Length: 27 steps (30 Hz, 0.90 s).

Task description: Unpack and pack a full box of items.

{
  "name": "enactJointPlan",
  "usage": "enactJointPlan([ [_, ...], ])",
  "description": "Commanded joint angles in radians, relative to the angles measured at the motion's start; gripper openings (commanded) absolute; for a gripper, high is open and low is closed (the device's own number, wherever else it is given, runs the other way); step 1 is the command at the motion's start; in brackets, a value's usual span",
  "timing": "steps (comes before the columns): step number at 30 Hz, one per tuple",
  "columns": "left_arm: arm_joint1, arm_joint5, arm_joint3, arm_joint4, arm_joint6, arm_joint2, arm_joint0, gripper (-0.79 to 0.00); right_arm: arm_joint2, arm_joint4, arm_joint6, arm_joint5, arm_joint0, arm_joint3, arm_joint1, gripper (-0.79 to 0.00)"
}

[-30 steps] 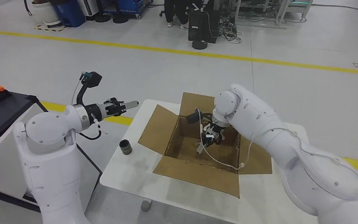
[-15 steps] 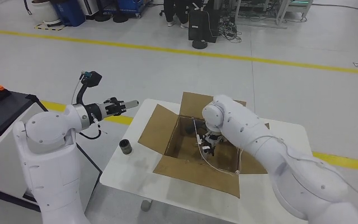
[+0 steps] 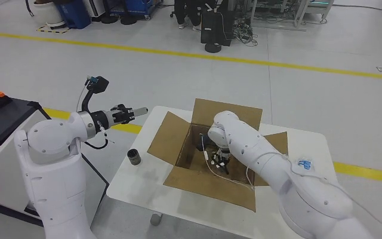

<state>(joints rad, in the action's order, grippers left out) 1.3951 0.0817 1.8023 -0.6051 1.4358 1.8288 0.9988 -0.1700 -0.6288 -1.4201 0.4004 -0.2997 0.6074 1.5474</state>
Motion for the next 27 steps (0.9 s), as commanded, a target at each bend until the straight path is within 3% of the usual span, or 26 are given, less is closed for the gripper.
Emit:
enactJointPlan([
  [1, 0.000, 0.000, 0.000, 0.000, 0.000, 0.000, 0.000, 0.000, 0.000, -0.033, 0.007, 0.007, -0.014, -0.010, 0.014, 0.000],
  [9, 0.000, 0.000, 0.000, 0.000, 0.000, 0.000, 0.000, 0.000, 0.000, -0.036, 0.036, 0.037, -0.052, -0.045, 0.052, 0.000],
  [27, 0.000, 0.000, 0.000, 0.000, 0.000, 0.000, 0.000, 0.000, 0.000, -0.014, 0.058, 0.059, -0.067, -0.037, 0.047, 0.000],
])
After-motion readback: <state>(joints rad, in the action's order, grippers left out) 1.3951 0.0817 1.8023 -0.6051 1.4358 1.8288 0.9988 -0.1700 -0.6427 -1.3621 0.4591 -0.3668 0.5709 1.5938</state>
